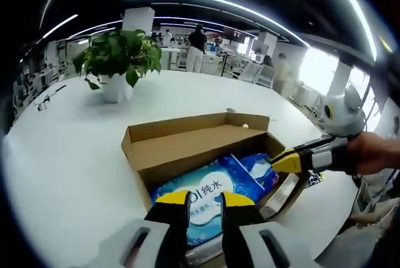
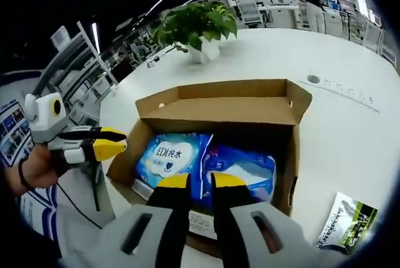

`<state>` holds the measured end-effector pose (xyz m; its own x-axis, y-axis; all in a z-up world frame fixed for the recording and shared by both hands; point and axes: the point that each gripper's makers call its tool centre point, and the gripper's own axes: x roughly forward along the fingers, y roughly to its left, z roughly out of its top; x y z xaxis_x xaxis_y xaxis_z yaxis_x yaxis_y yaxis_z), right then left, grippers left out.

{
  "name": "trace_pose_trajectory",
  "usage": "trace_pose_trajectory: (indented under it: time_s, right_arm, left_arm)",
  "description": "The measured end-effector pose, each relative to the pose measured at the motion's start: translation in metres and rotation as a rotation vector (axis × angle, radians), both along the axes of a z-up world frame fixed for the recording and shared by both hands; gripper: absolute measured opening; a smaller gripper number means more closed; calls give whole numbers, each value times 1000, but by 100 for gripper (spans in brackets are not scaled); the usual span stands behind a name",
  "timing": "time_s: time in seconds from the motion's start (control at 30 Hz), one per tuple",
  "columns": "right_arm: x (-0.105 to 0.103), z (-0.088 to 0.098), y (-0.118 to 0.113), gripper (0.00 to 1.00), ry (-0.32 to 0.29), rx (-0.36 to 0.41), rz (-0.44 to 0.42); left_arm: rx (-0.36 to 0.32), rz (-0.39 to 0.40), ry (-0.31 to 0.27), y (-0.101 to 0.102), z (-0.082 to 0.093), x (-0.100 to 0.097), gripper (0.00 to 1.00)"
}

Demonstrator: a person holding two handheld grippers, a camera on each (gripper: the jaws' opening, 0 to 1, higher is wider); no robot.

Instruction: Operate the shoe box by opening the lid, removing the specified soft item, and placing it in the target area until the item is outside and the box remains undamaged.

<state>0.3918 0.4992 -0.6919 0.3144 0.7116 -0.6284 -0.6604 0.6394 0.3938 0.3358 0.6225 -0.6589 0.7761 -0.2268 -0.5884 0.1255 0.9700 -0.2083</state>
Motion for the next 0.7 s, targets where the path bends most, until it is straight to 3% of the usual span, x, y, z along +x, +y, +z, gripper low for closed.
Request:
trace_pose_trajectory:
  time_s: [0.5, 0.7]
  right_arm:
    - [-3, -22, 23, 13, 45, -35, 42]
    - [6, -27, 25, 13, 75, -21, -1]
  left_arm:
    - [-26, 52, 16, 17, -7, -16, 19]
    - [-43, 68, 18, 15, -9, -27, 19]
